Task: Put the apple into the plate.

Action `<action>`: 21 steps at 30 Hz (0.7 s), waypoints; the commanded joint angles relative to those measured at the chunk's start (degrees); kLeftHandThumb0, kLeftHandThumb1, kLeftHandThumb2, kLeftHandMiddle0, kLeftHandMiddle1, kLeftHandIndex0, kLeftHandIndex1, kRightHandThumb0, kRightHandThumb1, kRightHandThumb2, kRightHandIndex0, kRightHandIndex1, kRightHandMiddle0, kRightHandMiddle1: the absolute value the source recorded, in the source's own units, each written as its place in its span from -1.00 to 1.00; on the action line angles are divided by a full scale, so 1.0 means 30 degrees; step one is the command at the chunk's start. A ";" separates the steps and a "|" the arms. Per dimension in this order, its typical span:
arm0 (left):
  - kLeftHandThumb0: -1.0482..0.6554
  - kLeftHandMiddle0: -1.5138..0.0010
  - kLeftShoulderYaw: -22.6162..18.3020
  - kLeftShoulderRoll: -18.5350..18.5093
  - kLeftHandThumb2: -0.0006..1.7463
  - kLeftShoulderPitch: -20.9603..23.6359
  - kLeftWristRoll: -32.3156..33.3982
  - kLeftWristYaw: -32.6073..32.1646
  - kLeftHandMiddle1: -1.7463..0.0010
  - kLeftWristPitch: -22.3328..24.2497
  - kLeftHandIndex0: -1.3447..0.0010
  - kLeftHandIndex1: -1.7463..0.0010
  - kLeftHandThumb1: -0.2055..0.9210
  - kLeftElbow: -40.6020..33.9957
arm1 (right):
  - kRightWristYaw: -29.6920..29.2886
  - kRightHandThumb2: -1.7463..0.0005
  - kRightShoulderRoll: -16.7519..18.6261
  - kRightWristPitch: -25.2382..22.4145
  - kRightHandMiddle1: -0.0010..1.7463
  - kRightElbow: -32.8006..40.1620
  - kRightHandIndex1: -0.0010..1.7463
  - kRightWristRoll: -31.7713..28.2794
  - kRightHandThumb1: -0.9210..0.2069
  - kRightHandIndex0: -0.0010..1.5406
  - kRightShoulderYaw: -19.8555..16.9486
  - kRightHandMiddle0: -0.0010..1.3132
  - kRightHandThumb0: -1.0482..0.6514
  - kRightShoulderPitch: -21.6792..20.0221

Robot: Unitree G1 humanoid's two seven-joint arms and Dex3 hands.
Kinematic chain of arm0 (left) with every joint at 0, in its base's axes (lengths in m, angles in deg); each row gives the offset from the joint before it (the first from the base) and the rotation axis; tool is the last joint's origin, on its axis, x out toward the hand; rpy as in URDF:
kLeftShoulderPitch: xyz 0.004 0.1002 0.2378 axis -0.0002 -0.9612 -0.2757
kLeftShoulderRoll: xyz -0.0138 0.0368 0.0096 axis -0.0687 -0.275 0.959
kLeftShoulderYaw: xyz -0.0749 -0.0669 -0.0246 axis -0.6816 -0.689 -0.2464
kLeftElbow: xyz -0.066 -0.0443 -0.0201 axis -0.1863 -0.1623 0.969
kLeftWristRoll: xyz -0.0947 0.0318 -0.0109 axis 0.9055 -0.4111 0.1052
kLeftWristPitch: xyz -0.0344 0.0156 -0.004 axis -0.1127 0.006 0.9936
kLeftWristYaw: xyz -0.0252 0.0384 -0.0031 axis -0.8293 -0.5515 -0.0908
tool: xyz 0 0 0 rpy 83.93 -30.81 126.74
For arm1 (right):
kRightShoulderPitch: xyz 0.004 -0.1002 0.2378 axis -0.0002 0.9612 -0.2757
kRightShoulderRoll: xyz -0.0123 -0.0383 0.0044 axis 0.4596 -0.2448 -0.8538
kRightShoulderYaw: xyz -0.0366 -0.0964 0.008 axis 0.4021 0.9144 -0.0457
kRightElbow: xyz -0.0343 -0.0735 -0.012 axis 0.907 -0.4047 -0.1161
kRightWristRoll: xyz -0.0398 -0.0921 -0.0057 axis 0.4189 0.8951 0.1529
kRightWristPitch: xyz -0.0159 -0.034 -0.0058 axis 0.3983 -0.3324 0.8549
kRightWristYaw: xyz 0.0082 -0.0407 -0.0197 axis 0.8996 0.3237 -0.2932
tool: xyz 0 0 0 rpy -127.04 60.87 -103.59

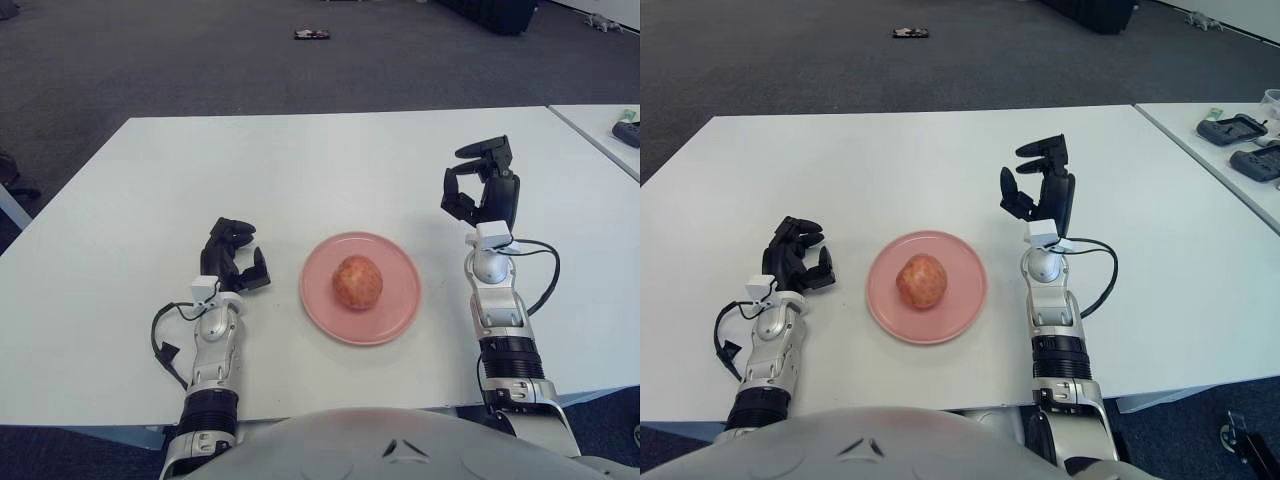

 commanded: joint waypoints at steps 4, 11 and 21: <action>0.22 0.01 -0.0082 0.0005 0.78 -0.0306 0.0295 0.0243 -1.00 0.0740 0.22 -1.00 -0.42 0.0677 | -0.0272 0.06 -0.0226 0.0029 1.00 -0.0691 0.69 -0.0002 -0.63 -0.28 0.0105 -0.51 -0.21 0.0590; 0.22 0.03 -0.0106 0.0029 0.75 -0.0209 0.0577 0.0474 -1.00 0.0801 0.24 -1.00 -0.38 0.0770 | -0.0140 -0.01 -0.0683 0.1366 1.00 -0.3361 0.62 -0.0551 -0.55 -0.25 0.0156 -0.47 -0.22 0.0593; 0.22 -0.07 -0.0022 -0.0064 0.87 -0.0095 0.0188 0.0357 -1.00 0.0581 0.13 -0.98 -0.55 0.1095 | 0.0400 -0.03 -0.0539 0.1730 1.00 -0.4417 0.58 -0.1353 -0.53 -0.22 0.0337 -0.46 -0.22 0.0969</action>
